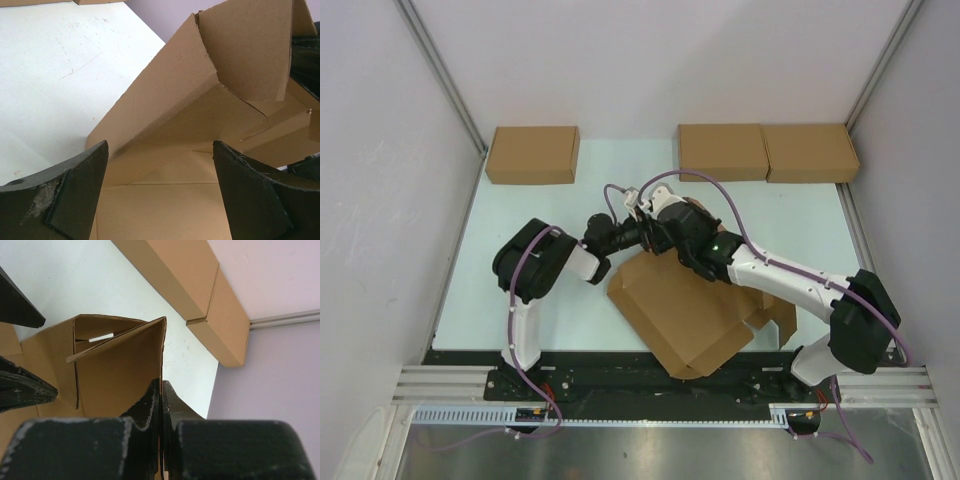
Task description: Fold the paper box
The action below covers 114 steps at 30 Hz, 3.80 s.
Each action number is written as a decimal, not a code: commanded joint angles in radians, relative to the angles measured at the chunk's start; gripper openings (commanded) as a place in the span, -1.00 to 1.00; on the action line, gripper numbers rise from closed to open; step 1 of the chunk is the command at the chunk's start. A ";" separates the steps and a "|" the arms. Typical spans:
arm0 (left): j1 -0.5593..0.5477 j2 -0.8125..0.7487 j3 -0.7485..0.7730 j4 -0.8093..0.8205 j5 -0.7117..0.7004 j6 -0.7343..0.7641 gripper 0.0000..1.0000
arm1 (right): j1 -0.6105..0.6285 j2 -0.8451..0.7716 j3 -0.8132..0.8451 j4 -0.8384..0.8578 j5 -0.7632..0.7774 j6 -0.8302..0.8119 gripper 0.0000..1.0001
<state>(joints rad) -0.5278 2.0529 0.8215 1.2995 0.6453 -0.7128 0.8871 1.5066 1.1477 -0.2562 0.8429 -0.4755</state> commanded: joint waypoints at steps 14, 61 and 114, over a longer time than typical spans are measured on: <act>0.101 -0.049 0.061 0.429 0.238 -0.066 0.96 | -0.027 -0.013 0.032 0.024 0.034 -0.009 -1.00; 0.072 -0.105 -0.007 0.428 0.237 -0.042 0.98 | 0.010 0.018 -0.062 0.176 0.205 -0.206 -1.00; 0.181 -0.255 0.481 -1.311 -0.912 0.031 1.00 | 0.027 0.093 -0.218 0.623 0.306 -0.454 -1.00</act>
<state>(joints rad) -0.3721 1.7973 1.2541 0.2855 -0.1703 -0.6621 0.9165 1.6161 0.9298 0.3351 1.1397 -0.9619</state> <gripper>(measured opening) 0.996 0.020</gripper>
